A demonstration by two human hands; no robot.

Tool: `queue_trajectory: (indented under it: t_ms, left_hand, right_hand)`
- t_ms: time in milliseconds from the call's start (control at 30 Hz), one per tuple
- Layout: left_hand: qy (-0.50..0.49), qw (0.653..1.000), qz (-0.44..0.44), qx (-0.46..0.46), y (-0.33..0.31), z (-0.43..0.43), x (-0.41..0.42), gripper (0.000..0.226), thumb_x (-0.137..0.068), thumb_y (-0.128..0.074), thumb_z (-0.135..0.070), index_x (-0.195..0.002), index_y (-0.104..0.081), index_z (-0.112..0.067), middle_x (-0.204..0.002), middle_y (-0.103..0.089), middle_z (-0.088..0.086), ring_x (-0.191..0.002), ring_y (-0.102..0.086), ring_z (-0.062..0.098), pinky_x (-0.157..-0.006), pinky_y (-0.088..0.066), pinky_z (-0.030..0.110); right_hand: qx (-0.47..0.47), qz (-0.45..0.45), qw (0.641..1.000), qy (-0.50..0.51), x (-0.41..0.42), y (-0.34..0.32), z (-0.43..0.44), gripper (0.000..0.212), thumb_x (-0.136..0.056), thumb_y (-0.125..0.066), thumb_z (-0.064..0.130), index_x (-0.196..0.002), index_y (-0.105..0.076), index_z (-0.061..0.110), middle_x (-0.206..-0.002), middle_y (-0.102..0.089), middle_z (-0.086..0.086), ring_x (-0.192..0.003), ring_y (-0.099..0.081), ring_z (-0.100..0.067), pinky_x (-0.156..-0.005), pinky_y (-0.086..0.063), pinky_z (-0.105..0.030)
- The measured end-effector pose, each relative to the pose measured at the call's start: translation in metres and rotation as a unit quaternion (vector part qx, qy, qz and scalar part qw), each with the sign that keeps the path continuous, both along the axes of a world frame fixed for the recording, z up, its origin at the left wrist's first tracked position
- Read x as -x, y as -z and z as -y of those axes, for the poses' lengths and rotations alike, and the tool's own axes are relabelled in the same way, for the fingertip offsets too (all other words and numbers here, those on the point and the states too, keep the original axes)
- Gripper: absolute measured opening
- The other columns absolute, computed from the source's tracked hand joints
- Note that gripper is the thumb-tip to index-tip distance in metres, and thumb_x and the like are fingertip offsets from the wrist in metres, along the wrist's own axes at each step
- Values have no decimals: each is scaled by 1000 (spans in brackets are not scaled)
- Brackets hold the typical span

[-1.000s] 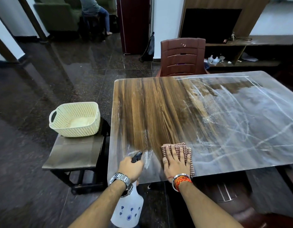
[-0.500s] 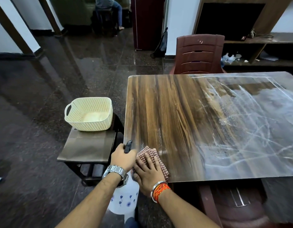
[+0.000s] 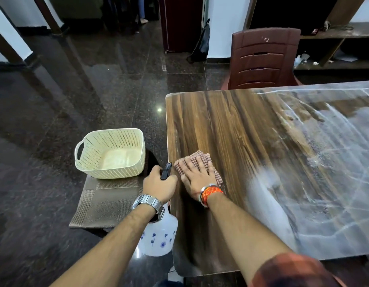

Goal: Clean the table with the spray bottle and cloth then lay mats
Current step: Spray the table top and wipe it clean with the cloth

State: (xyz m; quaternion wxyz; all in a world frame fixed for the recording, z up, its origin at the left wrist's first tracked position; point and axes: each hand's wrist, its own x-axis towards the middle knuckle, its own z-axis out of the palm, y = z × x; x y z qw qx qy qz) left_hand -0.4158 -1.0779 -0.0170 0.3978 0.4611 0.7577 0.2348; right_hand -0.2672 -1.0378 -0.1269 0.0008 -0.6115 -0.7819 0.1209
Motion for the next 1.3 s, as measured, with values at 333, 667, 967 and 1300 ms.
queue_trajectory:
  t_ms: [333,667,967,1300]
  left_hand:
    - [-4,1000,-16,-3,0,7,-6,19,-83,-60,-27,-91,-54,-10,-75,-60,8,-73,-57,33,-65,-40,35]
    - [-8,1000,-14,10,-3,83,-49,18,-85,-58,-23,-92,-52,-8,-85,-61,13,-75,-53,33,-67,-37,35]
    - [-11,1000,-3,-4,-9,118,-66,13,-87,-59,-21,-95,-54,-12,-81,-60,9,-67,-54,24,-60,-38,31]
    - [-18,1000,-8,11,-9,102,-70,16,-81,-59,-26,-89,-53,-14,-80,-65,12,-72,-62,32,-68,-47,37]
  right_hand:
    - [-11,18,995,-98,21,0,69,55,-96,-20,49,-149,-25,36,-158,-21,11,-147,-4,-32,-113,6,-59]
    - [-21,-45,989,-137,-32,3,215,51,-97,-30,50,-148,-24,42,-156,-25,13,-146,-19,-26,-112,-3,-54]
    - [35,-24,969,245,-120,-4,194,56,-95,-16,51,-150,-4,45,-160,-5,16,-148,-1,-24,-115,9,-52]
    - [4,-34,995,-98,-68,-3,156,51,-98,-26,49,-148,-21,42,-156,-27,14,-146,-17,-26,-115,1,-54]
